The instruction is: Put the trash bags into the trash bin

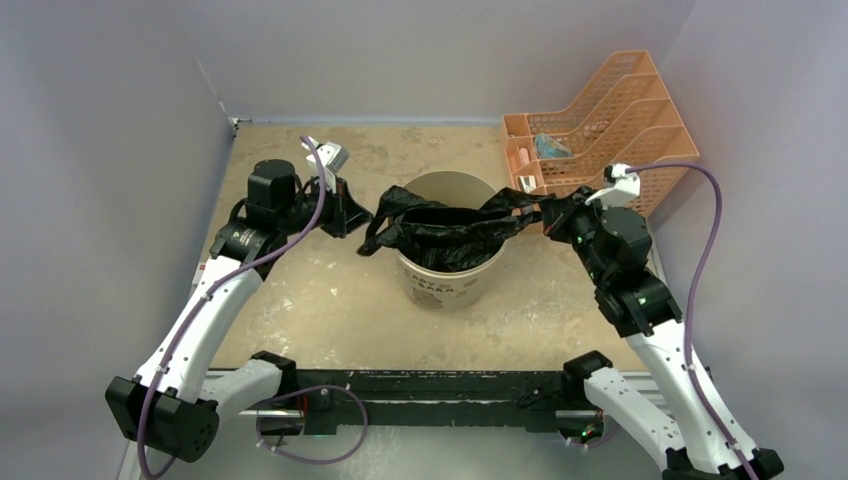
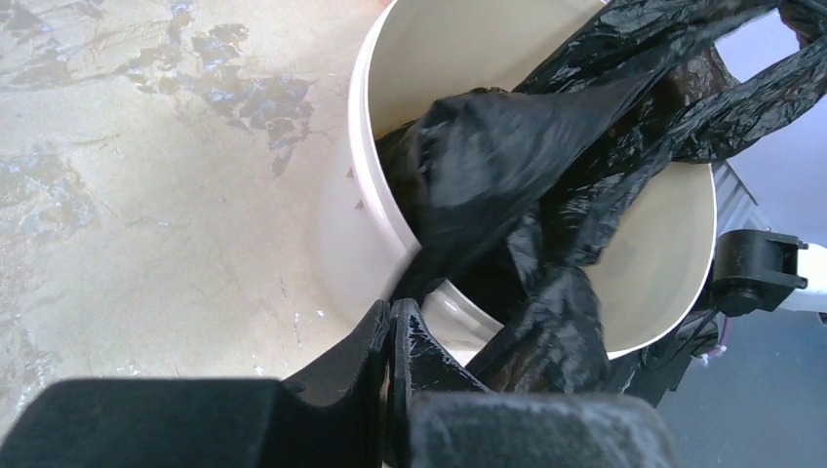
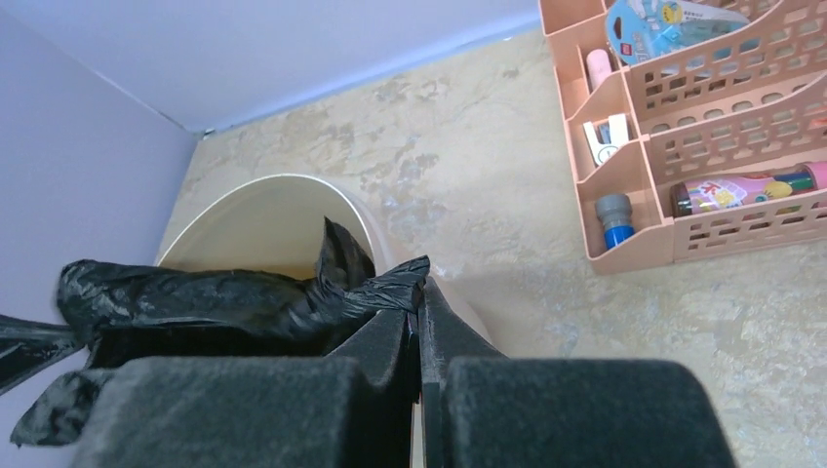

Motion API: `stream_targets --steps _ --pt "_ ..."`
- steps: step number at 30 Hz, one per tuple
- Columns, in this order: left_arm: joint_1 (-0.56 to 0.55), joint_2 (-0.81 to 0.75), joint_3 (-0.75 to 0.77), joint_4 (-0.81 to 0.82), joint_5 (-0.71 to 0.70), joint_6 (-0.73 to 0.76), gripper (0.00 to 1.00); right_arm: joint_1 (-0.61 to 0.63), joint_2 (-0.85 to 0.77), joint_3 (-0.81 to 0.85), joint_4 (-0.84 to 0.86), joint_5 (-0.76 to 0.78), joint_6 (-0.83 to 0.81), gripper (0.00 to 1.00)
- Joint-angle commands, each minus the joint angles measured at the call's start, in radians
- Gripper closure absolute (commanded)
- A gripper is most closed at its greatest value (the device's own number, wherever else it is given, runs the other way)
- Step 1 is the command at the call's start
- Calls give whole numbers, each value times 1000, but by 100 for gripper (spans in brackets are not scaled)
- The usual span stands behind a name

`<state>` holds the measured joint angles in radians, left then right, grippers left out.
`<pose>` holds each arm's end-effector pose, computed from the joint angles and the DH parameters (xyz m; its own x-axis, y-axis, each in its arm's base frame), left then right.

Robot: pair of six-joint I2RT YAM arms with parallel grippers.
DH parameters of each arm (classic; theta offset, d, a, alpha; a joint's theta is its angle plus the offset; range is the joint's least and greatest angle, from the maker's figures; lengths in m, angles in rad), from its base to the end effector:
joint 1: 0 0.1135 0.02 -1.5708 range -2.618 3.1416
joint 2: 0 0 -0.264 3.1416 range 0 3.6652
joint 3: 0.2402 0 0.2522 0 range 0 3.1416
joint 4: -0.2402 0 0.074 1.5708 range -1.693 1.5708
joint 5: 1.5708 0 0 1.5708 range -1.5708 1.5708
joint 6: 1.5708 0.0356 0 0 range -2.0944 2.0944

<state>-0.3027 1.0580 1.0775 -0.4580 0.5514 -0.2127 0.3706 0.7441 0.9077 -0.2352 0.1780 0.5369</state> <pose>0.2127 -0.0860 0.3640 -0.5453 -0.0181 -0.8380 0.6052 0.6832 -0.4085 0.1574 0.0544 0.3836 -0.1554 0.4797 -0.8636 -0.1307 0.8565 0.4993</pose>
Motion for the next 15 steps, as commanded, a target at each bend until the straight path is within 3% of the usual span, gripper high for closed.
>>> stream_targets --steps 1,6,9,12,15 --pt "5 -25 15 46 -46 22 100 -4 19 26 -7 106 38 100" --pt "5 -34 12 83 -129 7 100 -5 -1 -22 40 93 18 100" --pt "5 -9 54 61 -88 -2 100 -5 26 -25 24 47 11 100" --pt "5 -41 43 79 -52 -18 70 -3 33 -28 17 35 11 100" --pt "5 -94 13 87 -73 -26 52 -4 26 -30 30 18 12 100"
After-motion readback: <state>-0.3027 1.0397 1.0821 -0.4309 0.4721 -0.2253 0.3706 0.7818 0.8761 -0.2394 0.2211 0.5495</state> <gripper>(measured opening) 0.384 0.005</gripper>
